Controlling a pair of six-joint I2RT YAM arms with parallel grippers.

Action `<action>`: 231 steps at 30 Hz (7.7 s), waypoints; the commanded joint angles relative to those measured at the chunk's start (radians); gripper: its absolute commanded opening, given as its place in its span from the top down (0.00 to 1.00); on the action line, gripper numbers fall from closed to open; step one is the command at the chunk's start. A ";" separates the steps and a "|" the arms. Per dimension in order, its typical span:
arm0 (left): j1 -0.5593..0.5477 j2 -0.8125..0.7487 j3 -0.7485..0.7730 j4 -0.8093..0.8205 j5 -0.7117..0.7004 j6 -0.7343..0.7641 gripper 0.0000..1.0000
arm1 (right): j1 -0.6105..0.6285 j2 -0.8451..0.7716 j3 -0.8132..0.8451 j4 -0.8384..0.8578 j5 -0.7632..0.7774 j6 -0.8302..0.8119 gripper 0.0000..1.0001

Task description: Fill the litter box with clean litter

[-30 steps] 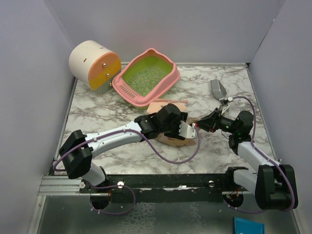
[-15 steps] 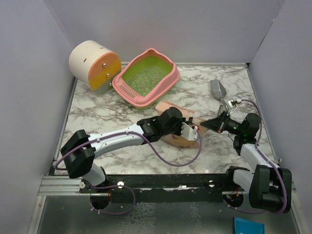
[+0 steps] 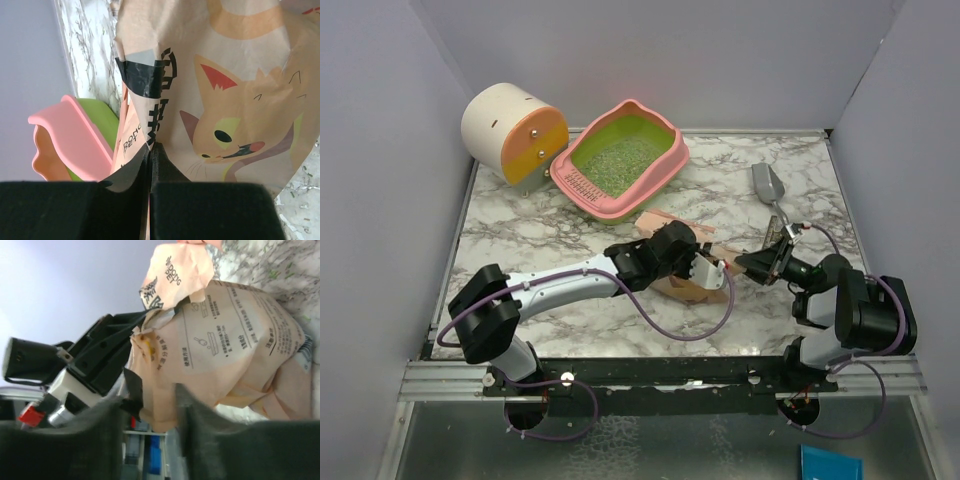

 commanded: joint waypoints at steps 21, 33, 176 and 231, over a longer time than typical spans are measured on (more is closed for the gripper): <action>0.023 -0.087 0.038 0.015 0.046 -0.117 1.00 | 0.123 -0.776 0.428 -1.540 0.385 -1.205 0.45; 0.025 -0.086 0.043 0.014 0.043 -0.166 1.00 | 0.231 -0.831 0.502 -1.687 0.361 -1.264 0.50; 0.233 -0.146 0.040 0.282 0.218 -0.546 0.67 | 0.201 -0.229 0.604 -1.691 1.296 -0.989 0.44; 0.342 -0.219 0.163 -0.032 0.907 -0.643 0.47 | 0.094 -0.803 0.451 -1.185 0.153 -1.060 0.99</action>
